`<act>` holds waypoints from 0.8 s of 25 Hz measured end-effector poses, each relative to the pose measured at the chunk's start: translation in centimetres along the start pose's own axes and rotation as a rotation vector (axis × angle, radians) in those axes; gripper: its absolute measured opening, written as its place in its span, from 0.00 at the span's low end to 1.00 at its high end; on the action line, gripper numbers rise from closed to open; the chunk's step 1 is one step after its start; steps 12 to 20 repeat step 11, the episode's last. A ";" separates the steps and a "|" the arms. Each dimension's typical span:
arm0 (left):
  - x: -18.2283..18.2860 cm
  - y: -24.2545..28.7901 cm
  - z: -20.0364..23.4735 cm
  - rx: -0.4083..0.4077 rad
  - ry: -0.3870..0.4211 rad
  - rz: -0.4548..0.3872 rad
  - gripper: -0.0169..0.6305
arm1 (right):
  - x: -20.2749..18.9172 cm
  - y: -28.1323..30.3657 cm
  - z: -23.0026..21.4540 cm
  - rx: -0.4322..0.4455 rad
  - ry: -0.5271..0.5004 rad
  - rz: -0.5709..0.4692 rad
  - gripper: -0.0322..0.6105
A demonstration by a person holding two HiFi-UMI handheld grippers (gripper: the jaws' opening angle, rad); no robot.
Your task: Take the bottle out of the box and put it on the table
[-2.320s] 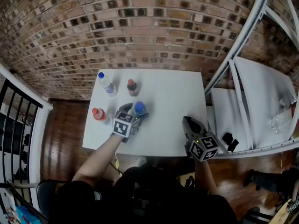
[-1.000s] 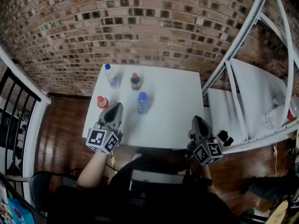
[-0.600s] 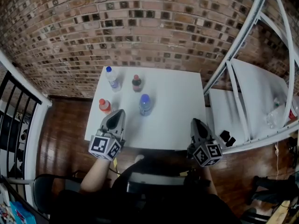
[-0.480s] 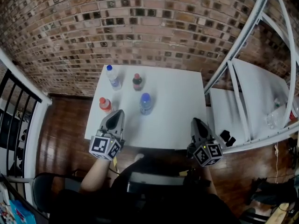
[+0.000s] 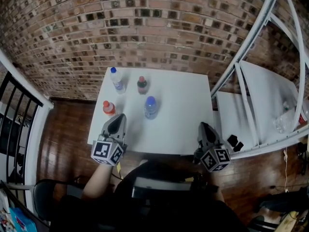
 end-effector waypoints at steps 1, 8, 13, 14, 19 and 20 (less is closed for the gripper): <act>0.0 -0.1 0.1 0.005 0.000 -0.002 0.03 | 0.0 -0.1 0.0 -0.001 -0.001 0.001 0.05; 0.2 -0.4 0.3 0.021 0.009 0.000 0.03 | -0.1 -0.2 -0.5 0.000 -0.011 0.008 0.05; 0.4 -0.7 0.4 0.033 0.005 -0.016 0.03 | -0.3 -0.4 -0.5 -0.001 -0.008 0.015 0.05; 0.4 -0.7 0.4 0.033 0.005 -0.016 0.03 | -0.3 -0.4 -0.5 -0.001 -0.008 0.015 0.05; 0.4 -0.7 0.4 0.033 0.005 -0.016 0.03 | -0.3 -0.4 -0.5 -0.001 -0.008 0.015 0.05; 0.4 -0.7 0.4 0.033 0.005 -0.016 0.03 | -0.3 -0.4 -0.5 -0.001 -0.008 0.015 0.05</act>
Point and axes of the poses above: the fingertips, and each gripper's own axes: y forward along the fingers, z to its left, x out of its top, the point moved 4 cm from there along -y, backward along the fingers, and after that the axes turned 10 degrees about -x, right-handed, at the moved point
